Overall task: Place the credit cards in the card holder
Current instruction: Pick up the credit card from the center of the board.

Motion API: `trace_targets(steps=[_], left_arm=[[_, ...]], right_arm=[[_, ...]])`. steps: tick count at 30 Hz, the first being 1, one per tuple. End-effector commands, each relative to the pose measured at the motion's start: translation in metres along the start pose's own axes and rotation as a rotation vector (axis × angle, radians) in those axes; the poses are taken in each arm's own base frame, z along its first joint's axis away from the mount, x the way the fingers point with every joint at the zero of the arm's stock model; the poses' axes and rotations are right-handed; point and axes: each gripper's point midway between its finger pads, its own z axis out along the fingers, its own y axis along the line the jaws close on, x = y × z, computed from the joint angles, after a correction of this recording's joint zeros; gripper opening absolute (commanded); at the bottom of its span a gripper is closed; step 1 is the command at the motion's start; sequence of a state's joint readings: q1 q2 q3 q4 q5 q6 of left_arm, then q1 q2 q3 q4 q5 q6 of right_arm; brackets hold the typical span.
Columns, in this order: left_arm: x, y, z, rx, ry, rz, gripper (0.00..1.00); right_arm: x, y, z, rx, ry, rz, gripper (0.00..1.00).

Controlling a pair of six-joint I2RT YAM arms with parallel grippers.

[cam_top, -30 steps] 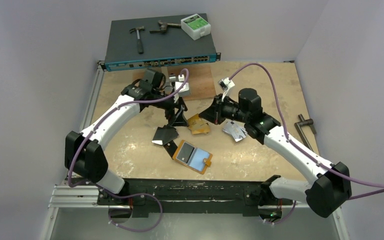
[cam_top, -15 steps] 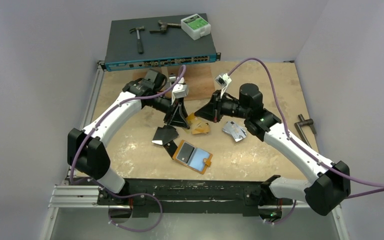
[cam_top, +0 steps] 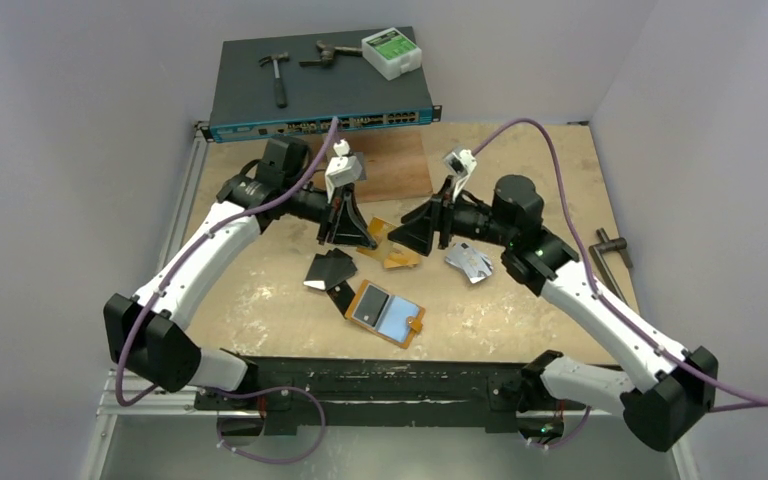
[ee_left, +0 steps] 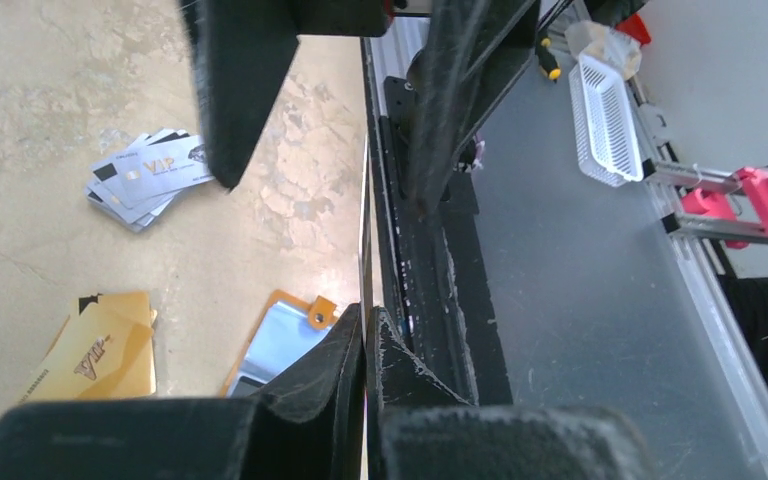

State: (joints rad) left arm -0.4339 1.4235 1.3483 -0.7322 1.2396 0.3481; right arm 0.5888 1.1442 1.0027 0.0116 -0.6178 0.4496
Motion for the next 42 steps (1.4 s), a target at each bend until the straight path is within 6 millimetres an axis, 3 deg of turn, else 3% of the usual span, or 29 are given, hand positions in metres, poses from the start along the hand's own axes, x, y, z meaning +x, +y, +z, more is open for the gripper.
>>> trace_targets(steps=[1,7,11,16,20,26,30,37,40,42], left_arm=[[-0.025,-0.018,-0.01,0.037,-0.084,-0.052,0.0],[-0.039,-0.031,-0.012,0.061,-0.122,-0.116,0.0],[-0.046,-0.033,-0.013,0.061,-0.138,-0.146,0.0],[-0.048,-0.033,-0.013,0.054,-0.149,-0.166,0.0],[-0.05,-0.034,-0.012,0.055,-0.155,-0.176,0.0],[-0.054,-0.034,-0.013,0.057,-0.161,-0.182,0.0],[-0.054,-0.033,-0.013,0.055,-0.161,-0.188,0.0],[-0.05,-0.034,-0.012,0.055,-0.157,-0.19,0.01],[-0.049,-0.036,-0.011,0.057,-0.154,-0.187,0.01],[-0.048,-0.037,-0.01,0.058,-0.15,-0.189,0.01]], right_arm=[[-0.013,0.021,-0.026,-0.019,-0.116,-0.021,0.66],[-0.012,0.041,-0.035,-0.13,-0.205,0.042,0.6],[-0.017,0.044,-0.033,-0.157,-0.238,0.075,0.47],[-0.033,0.049,-0.034,-0.173,-0.303,0.084,0.37],[-0.042,0.052,-0.029,-0.18,-0.316,0.085,0.29],[-0.036,0.053,-0.013,-0.185,-0.282,0.1,0.2],[-0.034,0.055,-0.008,-0.177,-0.287,0.105,0.0],[-0.036,0.061,-0.001,-0.175,-0.312,0.121,0.0],[-0.039,0.061,0.003,-0.174,-0.327,0.144,0.16],[-0.041,0.059,0.006,-0.173,-0.342,0.161,0.21]])
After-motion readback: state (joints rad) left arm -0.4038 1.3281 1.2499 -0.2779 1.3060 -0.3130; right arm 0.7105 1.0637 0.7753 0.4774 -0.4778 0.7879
